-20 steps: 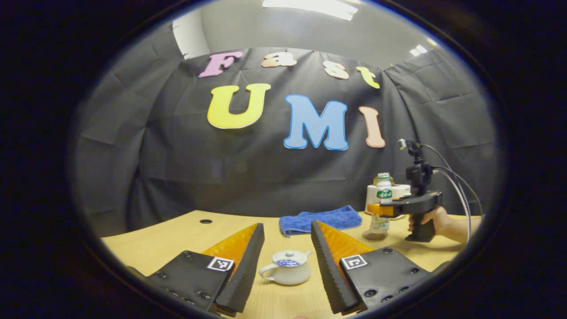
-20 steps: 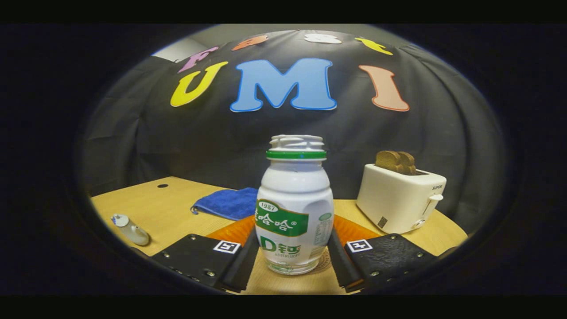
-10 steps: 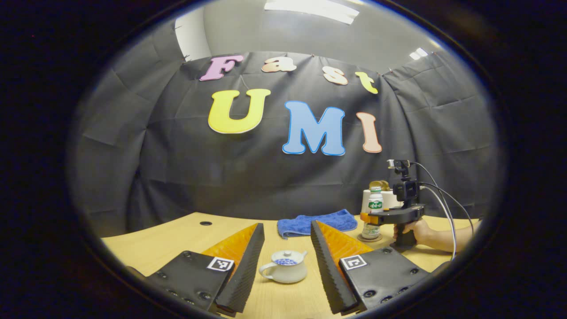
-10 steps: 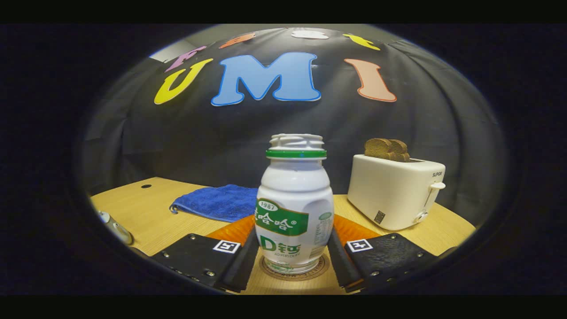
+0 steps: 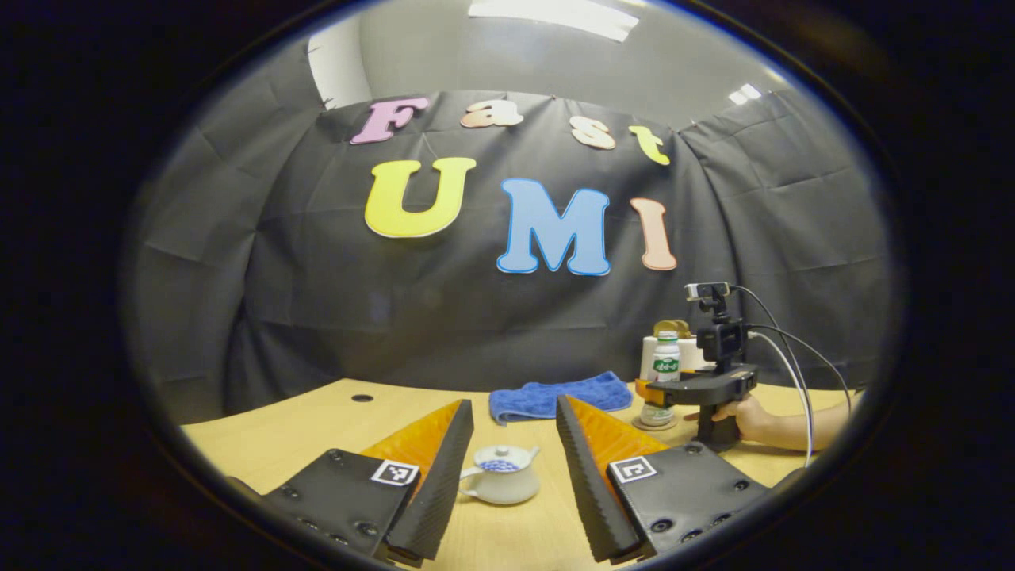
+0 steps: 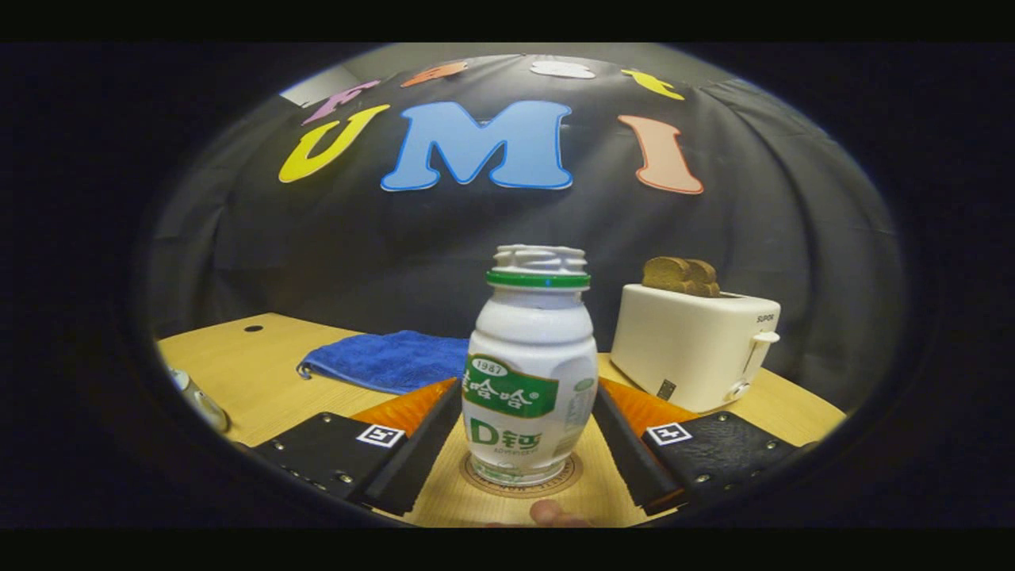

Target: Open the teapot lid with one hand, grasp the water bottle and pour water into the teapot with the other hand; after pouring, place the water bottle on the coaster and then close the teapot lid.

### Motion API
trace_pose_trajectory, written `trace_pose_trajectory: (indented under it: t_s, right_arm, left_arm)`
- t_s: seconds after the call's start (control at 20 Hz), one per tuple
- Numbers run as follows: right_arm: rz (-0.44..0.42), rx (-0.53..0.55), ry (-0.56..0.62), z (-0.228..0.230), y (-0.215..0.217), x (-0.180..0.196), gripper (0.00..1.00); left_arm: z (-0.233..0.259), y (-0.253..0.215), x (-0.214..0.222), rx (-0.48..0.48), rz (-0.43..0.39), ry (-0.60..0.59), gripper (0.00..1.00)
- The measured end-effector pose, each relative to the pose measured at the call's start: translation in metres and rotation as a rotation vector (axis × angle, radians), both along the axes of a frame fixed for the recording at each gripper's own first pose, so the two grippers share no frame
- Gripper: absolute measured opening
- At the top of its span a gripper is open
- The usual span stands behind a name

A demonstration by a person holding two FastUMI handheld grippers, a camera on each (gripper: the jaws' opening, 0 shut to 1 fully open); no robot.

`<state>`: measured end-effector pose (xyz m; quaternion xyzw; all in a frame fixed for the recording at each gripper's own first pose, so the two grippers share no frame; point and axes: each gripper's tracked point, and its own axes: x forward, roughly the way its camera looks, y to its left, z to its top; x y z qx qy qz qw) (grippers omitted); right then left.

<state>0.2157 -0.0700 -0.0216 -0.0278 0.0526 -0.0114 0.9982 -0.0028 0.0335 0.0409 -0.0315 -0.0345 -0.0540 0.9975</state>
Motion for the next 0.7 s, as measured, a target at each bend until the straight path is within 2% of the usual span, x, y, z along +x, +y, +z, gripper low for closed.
trace_pose_trajectory:
  t_s: [0.15, 0.35, 0.4, 0.45, 0.5, 0.65, 0.7]
  right_arm:
    - [0.016, 0.002, -0.044, 0.013, 0.002, -0.038, 0.95]
    - [0.045, 0.077, -0.075, 0.017, 0.021, -0.131, 0.95]
    - [0.049, 0.067, -0.082, 0.019, 0.027, -0.155, 0.95]
    - [0.037, 0.054, -0.09, 0.018, 0.03, -0.178, 0.95]
    - [0.016, 0.046, -0.093, 0.015, 0.031, -0.198, 0.95]
    - [0.056, 0.073, -0.083, 0.002, 0.056, -0.241, 0.95]
    - [0.065, 0.099, -0.062, -0.004, 0.064, -0.246, 0.95]
  left_arm:
    - [0.001, -0.006, -0.007, 0.008, -0.008, 0.004, 0.78]
    - [-0.012, -0.032, -0.009, -0.028, -0.043, 0.024, 0.75]
    - [-0.024, -0.042, -0.007, -0.04, -0.06, 0.05, 0.78]
    - [-0.036, -0.051, -0.004, -0.057, -0.069, 0.078, 0.84]
    - [-0.043, -0.056, -0.003, -0.069, -0.07, 0.096, 0.86]
    - [-0.063, -0.077, -0.006, -0.059, -0.107, 0.14, 0.85]
    - [-0.066, -0.078, -0.008, -0.045, -0.1, 0.14, 0.89]
